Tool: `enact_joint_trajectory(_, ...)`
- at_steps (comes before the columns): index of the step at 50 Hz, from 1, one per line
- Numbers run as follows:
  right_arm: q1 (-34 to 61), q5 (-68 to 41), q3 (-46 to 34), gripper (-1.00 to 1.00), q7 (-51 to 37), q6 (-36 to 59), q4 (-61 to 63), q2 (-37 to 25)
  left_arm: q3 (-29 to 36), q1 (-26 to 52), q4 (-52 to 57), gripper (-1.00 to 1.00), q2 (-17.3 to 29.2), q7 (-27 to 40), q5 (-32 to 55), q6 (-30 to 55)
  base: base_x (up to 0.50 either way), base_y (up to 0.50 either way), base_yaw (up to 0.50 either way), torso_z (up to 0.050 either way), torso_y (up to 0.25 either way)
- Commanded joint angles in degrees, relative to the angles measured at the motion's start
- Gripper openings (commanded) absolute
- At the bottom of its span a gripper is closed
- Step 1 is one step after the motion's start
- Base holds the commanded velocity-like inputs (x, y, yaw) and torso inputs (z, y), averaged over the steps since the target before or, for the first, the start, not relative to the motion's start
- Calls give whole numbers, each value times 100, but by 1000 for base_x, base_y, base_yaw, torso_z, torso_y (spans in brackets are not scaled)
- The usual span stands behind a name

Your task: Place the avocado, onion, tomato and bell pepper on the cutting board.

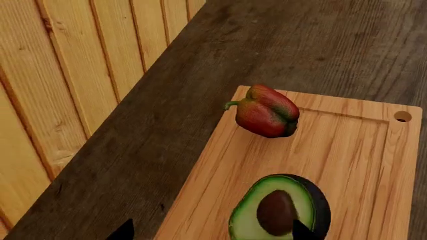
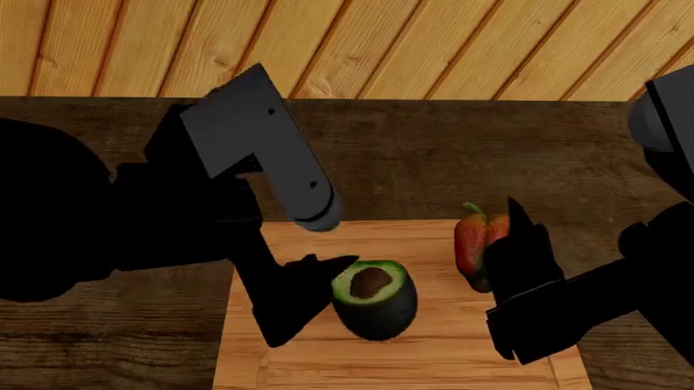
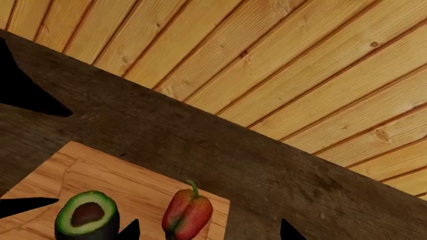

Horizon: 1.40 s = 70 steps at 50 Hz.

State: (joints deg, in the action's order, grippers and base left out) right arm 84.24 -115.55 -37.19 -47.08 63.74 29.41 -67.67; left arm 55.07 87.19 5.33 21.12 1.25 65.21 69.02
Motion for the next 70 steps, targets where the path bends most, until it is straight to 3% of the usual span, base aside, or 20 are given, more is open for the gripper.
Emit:
enact_joint_trajectory(1, 181, -101, -45, 100, -75, 97, -96, 124, -363, 119, -99, 100, 232, 59, 211, -45, 0, 0, 0, 0, 0)
enact_joint_trajectory(10, 529, -474, -132, 100, -241, 268, -216, 223, -1132, 89, -58, 100, 457, 611, 994, 32, 0, 0, 0, 0, 0)
enact_joint_trajectory(21, 650, -609, -174, 100, -241, 318, -257, 325, -2190, -458, 97, 100, 1053, 1857, 1984, -270, 0, 0, 0, 0, 0)
enact_joint_trajectory(30, 856, -1015, -270, 100, -518, 313, -151, 310, -2759, -964, 461, 100, 1503, 2815, 2270, -700, 0, 0, 0, 0, 0)
enact_joint_trajectory(51, 1071, -1543, -522, 100, -648, 218, -15, 843, -3507, -928, 683, 100, 2236, 3291, 2592, -1044, 0, 0, 0, 0, 0)
enact_joint_trajectory(70, 2934, -4581, -2377, 100, -2682, 265, 57, 665, -3590, -879, 737, 100, 2310, 3260, 2641, -1105, 0, 0, 0, 0, 0)
